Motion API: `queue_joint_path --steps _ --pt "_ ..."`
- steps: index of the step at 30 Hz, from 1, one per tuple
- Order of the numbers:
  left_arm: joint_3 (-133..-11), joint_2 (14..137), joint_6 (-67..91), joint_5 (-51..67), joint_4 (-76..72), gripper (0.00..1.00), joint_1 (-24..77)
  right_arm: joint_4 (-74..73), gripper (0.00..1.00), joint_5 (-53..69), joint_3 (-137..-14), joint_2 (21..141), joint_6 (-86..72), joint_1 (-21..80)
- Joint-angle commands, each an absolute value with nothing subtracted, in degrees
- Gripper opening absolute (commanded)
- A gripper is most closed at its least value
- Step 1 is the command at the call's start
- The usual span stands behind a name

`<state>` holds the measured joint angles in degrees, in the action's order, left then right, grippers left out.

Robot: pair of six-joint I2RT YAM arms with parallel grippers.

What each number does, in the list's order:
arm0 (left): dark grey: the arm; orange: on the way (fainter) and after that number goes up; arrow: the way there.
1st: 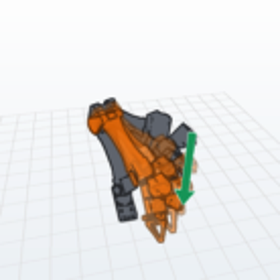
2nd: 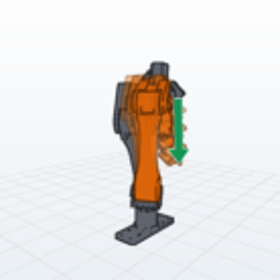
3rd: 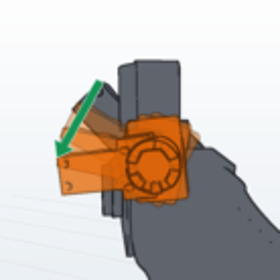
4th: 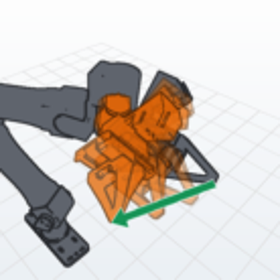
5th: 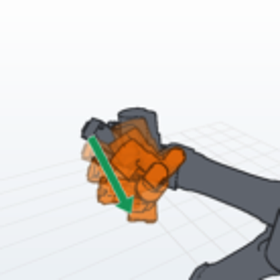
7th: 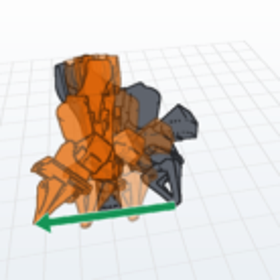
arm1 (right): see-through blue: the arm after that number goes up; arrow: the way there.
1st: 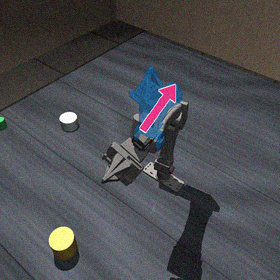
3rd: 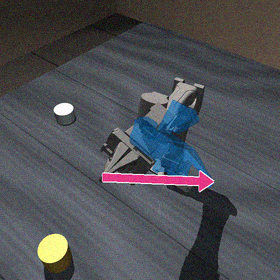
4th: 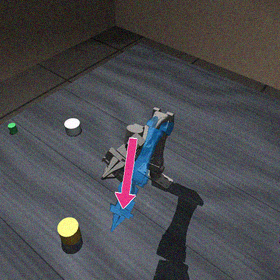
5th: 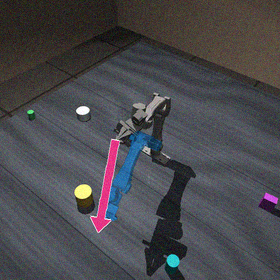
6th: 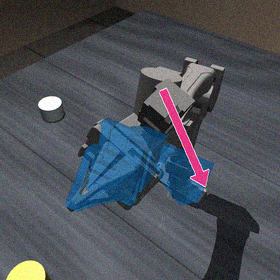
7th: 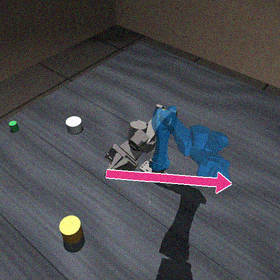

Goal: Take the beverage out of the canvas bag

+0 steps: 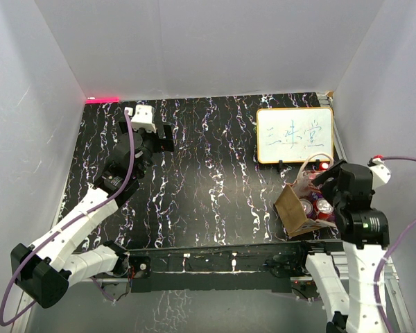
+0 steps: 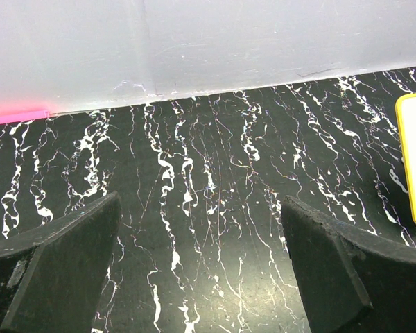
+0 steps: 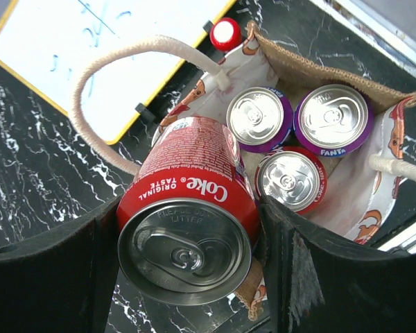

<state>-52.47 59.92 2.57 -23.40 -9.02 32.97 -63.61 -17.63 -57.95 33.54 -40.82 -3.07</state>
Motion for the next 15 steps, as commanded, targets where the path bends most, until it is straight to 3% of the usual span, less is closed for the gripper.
queue_joint_path --steps 1,8,15 --pt "-52.18 59.61 2.74 -23.72 -10.64 0.97 33.55 -52.16 0.07 -14.44 -61.27 29.48 -36.98 -3.06" --pt "-52.13 59.69 2.75 -23.65 -10.64 0.97 33.57 -36.27 0.07 6.63 -61.92 23.63 -28.52 -2.96" --pt "-52.19 59.73 2.66 -23.90 -10.60 0.97 33.60 -27.84 0.07 31.70 -62.43 29.58 -21.91 -2.94"
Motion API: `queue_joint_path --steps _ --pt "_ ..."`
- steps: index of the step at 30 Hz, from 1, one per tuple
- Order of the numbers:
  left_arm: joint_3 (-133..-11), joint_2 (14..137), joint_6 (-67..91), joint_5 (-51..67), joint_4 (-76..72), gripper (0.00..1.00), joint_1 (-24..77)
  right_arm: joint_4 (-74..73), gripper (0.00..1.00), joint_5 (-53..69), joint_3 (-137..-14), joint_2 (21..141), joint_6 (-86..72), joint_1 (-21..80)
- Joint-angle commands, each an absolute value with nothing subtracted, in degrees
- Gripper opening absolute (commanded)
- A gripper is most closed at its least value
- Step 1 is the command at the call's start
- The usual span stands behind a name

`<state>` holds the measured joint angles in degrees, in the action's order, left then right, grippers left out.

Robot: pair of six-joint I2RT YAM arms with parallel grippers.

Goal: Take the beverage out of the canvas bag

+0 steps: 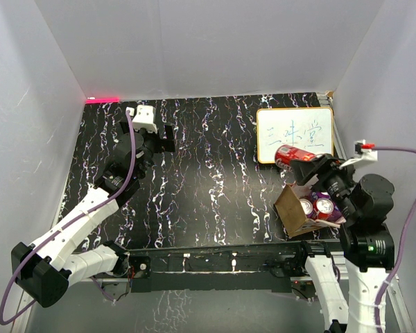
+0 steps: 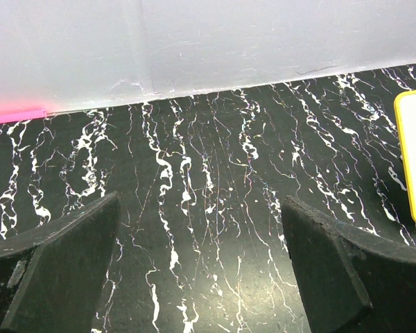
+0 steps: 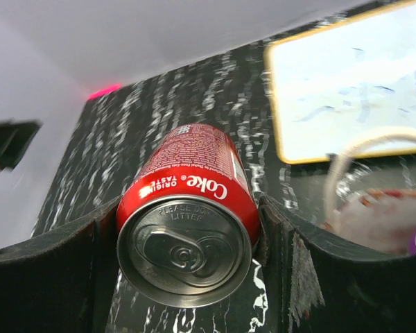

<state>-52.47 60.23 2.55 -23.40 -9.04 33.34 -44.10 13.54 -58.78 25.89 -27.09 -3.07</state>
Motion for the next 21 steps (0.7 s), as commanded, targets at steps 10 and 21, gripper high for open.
queue_joint_path --steps 10,21 --pt "-52.04 59.68 1.97 -24.74 -10.90 0.97 33.58 -29.33 0.07 36.84 -59.36 41.54 -18.33 -0.36" --pt "-51.86 59.55 1.81 -25.04 -10.99 0.97 33.60 -37.72 0.07 8.12 -63.85 61.08 -17.89 18.95"
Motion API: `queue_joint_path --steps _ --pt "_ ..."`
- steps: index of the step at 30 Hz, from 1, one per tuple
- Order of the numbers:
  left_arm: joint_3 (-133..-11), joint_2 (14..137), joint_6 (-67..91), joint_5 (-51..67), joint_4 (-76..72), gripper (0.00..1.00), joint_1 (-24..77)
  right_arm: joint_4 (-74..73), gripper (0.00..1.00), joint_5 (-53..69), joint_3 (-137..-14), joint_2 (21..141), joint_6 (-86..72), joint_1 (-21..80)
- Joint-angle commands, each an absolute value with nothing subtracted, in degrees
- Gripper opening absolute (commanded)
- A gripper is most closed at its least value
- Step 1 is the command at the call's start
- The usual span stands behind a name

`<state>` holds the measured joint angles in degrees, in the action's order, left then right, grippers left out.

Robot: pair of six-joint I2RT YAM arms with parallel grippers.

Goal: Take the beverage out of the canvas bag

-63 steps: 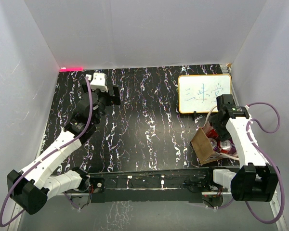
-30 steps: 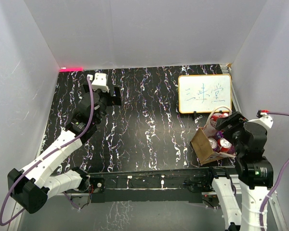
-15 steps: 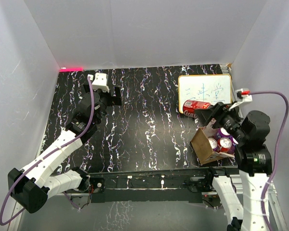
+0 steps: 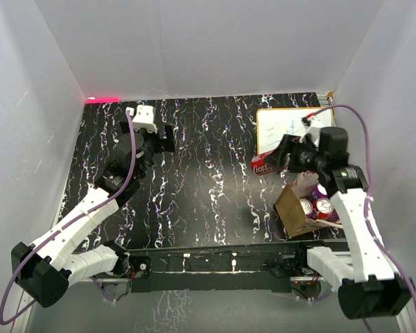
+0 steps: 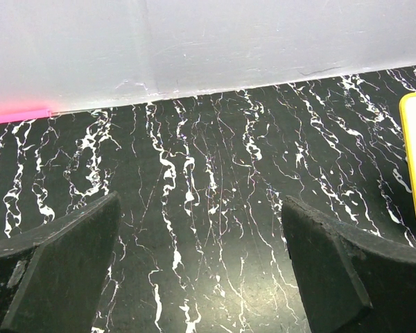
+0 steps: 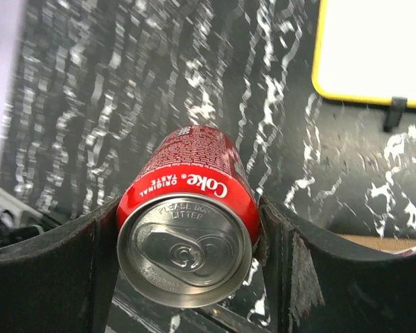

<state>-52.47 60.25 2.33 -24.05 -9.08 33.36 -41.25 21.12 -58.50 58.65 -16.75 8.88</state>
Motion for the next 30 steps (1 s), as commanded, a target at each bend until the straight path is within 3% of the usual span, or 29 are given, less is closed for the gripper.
queue_joint_path --steps 1,9,17,30 --pt "-51.86 59.51 1.71 -25.14 -11.00 0.97 33.59 -37.77 0.07 4.51 -64.54 63.01 -18.62 22.37" --pt "-51.68 59.46 1.32 -25.82 -11.26 0.97 33.63 -39.82 0.07 -10.13 -75.90 84.96 -21.99 37.34" --pt "-51.59 59.42 0.66 -26.63 -11.53 0.97 33.51 -44.51 0.07 -11.39 -93.00 103.36 -23.19 38.91" --pt "-51.42 59.70 0.34 -26.89 -11.78 0.97 33.54 -47.80 0.08 -13.40 -100.27 113.31 -23.61 40.35"
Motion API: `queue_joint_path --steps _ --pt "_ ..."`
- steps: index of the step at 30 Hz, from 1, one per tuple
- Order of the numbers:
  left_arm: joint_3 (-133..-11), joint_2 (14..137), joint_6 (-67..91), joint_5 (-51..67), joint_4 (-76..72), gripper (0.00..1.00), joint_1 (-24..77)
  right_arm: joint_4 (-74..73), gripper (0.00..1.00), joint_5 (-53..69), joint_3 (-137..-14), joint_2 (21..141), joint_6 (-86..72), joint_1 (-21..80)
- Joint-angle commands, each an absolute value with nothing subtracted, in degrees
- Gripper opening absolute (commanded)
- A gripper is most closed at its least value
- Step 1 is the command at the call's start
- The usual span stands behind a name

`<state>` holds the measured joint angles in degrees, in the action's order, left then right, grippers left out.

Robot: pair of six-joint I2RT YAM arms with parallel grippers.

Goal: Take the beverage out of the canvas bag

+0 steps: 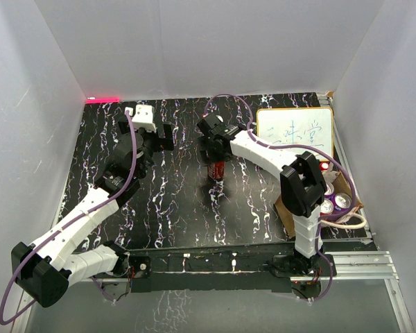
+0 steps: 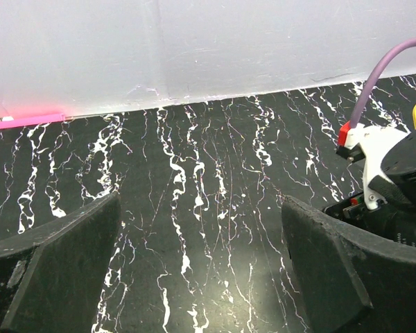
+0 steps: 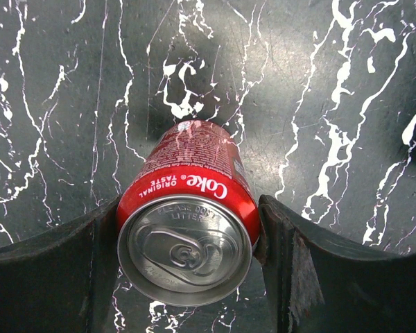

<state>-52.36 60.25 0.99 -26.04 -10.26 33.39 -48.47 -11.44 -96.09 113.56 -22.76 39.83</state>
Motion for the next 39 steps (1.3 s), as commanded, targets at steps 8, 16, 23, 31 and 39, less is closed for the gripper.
queue_joint_path --steps 8,16,23,31,39 --pt "-51.42 59.53 0.35 -26.89 -11.82 0.97 33.51 -47.47 0.28 -12.80 -99.58 113.92 -23.97 40.44" --pt "-51.36 59.62 0.48 -26.56 -11.78 0.97 33.53 -47.69 0.83 -13.70 -100.33 111.78 -23.90 40.44" --pt "-51.54 59.62 0.70 -26.28 -11.60 0.97 33.52 -49.58 1.00 -13.95 -100.43 103.19 -22.70 40.47" --pt "-51.79 59.70 1.25 -25.90 -11.26 0.97 33.49 -43.18 1.00 -13.50 -70.81 76.94 -26.69 40.69" --pt "-51.95 60.76 2.18 -25.45 -10.76 0.97 33.51 -49.17 1.00 -15.72 -56.90 58.28 -34.79 40.71"
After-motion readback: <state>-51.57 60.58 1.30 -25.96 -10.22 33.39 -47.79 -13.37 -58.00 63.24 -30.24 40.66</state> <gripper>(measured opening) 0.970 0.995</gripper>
